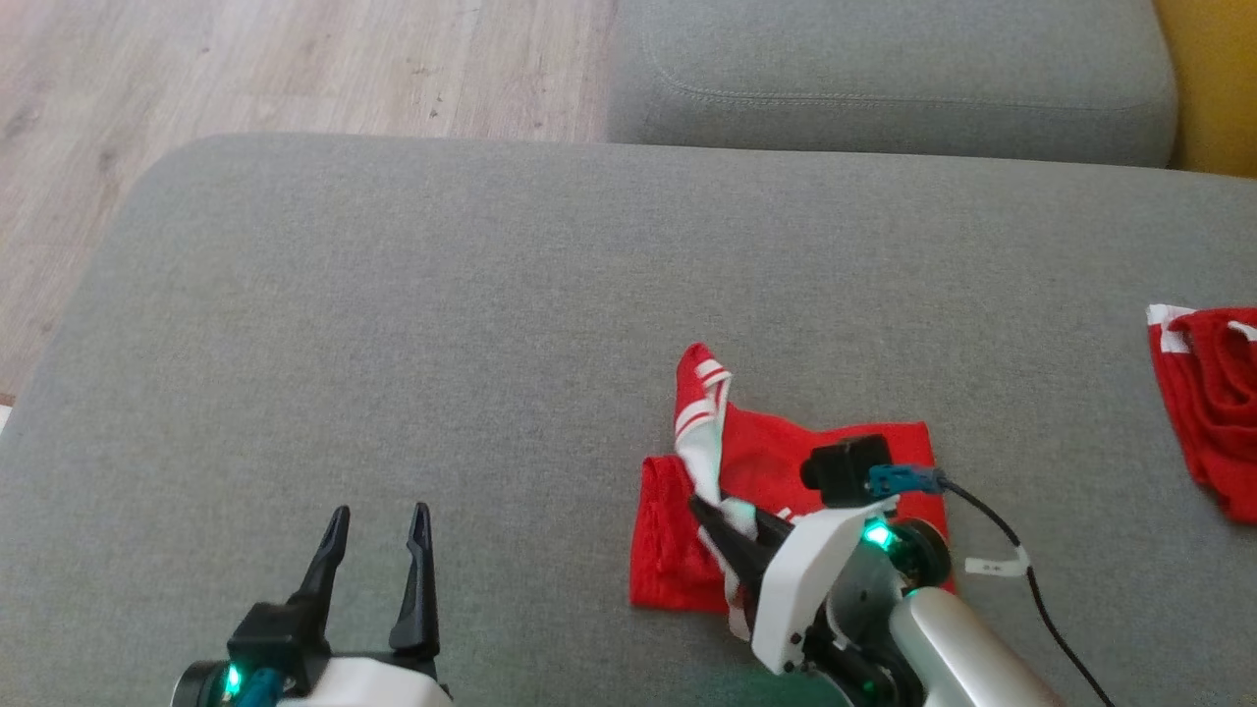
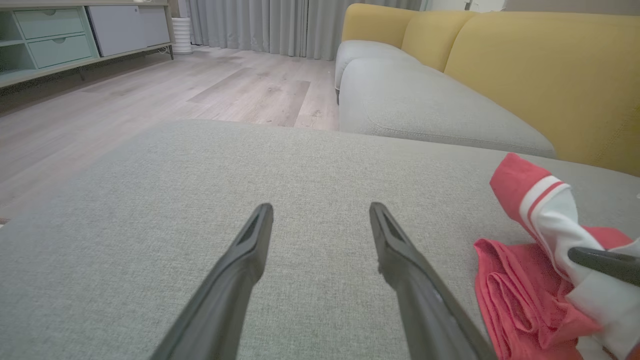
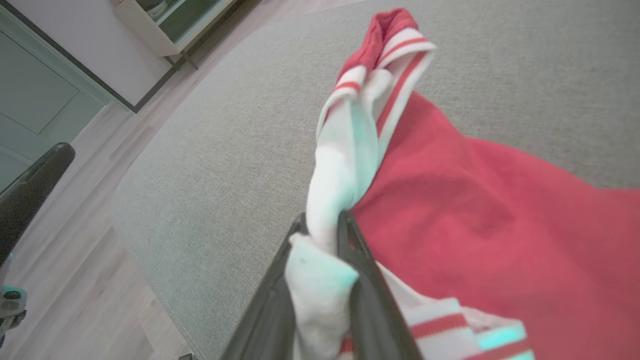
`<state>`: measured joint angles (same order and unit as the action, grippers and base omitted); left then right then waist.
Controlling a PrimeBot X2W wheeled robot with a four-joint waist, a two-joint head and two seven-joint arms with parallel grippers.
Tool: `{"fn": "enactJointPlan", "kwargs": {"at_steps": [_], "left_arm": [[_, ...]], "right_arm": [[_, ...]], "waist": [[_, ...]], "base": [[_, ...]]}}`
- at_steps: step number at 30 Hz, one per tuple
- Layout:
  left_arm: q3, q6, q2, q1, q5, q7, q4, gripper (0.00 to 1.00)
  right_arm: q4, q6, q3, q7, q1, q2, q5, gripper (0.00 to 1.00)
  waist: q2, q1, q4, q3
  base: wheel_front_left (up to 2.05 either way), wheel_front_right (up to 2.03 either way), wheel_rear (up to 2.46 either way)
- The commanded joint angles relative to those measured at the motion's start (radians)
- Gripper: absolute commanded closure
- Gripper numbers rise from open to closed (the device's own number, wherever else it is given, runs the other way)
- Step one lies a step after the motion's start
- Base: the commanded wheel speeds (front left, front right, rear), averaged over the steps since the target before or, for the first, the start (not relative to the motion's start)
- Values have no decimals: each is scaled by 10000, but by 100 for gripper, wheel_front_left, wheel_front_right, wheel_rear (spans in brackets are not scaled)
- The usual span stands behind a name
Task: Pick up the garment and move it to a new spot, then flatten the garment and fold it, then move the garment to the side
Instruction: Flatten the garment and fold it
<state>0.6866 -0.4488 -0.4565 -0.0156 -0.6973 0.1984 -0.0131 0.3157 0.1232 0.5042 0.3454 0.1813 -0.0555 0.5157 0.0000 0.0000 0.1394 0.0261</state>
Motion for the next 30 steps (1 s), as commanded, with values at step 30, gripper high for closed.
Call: {"fn": "enactJointPlan", "kwargs": {"at_steps": [30], "left_arm": [[-6, 183, 437, -937, 103, 302, 171, 0]], "right_arm": [[-1930, 75, -3643, -3248, -476, 52, -3127, 0]], "waist": [[0, 0, -620, -311]], "base": [[0, 0, 0]]}}
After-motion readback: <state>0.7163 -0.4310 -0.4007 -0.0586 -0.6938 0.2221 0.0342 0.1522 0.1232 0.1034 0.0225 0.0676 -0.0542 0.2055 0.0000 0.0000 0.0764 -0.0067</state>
